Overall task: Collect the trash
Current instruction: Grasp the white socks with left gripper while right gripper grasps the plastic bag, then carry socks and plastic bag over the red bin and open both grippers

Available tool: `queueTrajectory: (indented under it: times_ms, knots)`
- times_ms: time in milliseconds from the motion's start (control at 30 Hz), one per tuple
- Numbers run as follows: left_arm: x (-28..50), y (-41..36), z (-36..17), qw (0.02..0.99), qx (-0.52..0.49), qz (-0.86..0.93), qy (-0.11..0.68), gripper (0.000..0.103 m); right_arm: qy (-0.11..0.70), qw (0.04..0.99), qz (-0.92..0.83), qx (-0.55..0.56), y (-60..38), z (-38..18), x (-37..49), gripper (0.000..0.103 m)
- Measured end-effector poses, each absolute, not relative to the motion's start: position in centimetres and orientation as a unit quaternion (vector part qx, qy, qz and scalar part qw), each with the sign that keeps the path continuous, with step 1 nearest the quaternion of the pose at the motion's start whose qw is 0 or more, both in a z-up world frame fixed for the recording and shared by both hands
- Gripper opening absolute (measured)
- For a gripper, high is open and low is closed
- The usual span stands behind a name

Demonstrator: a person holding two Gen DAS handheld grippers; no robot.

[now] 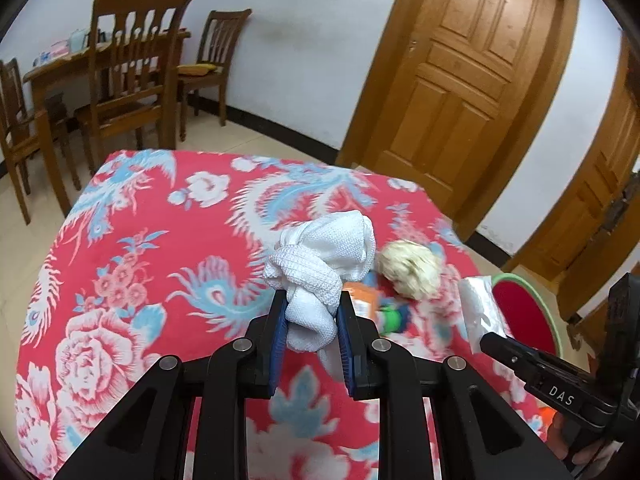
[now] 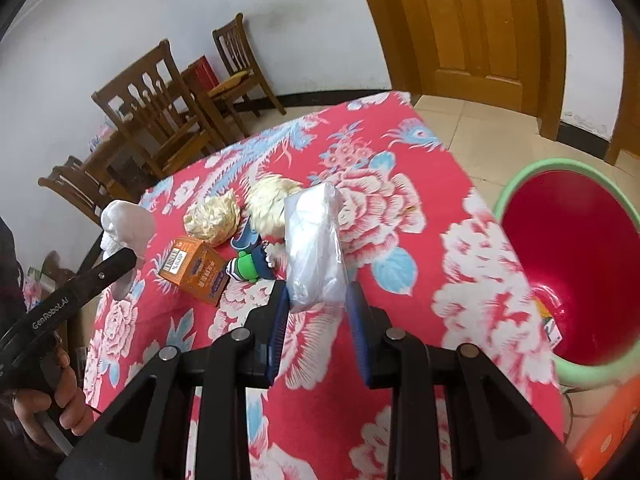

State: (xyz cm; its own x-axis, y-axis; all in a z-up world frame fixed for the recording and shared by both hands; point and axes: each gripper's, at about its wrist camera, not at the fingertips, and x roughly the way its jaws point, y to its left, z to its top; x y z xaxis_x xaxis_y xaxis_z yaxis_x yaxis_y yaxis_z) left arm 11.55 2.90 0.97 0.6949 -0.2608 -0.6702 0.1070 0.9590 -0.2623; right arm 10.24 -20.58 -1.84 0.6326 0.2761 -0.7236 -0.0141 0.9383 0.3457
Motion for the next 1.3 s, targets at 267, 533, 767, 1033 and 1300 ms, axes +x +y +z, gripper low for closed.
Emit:
queueTrajectory:
  times_ms: [267,533,767,1033,1300]
  knots:
    - [10.5,-0.8,2.4,0.914,-0.088,-0.137,0.372,0.023,0.397,0.899,0.054,0.174,-24.0,-0.2,7.1,0.032]
    - [9.9,-5.7,3.4,0.909,-0.066,-0.182,0.370,0.023,0.379,0.905,0.016,0.193,-27.8,0.6,4.8,0.032]
    - [9.6,-10.5,3.6,0.898,-0.042,-0.222,0.376,0.023,0.366,0.905,-0.019,0.215,-31.5,0.6,3.1,0.032]
    - [9.8,-15.6,2.8,0.883,-0.017,-0.259,0.392,0.023,0.362,0.899,-0.056,0.240,-35.4,-0.2,1.8,0.032]
    - [10.2,-20.6,1.4,0.864,0.010,-0.293,0.410,0.023,0.367,0.888,-0.085,0.264,-38.4,-1.5,1.2,0.032]
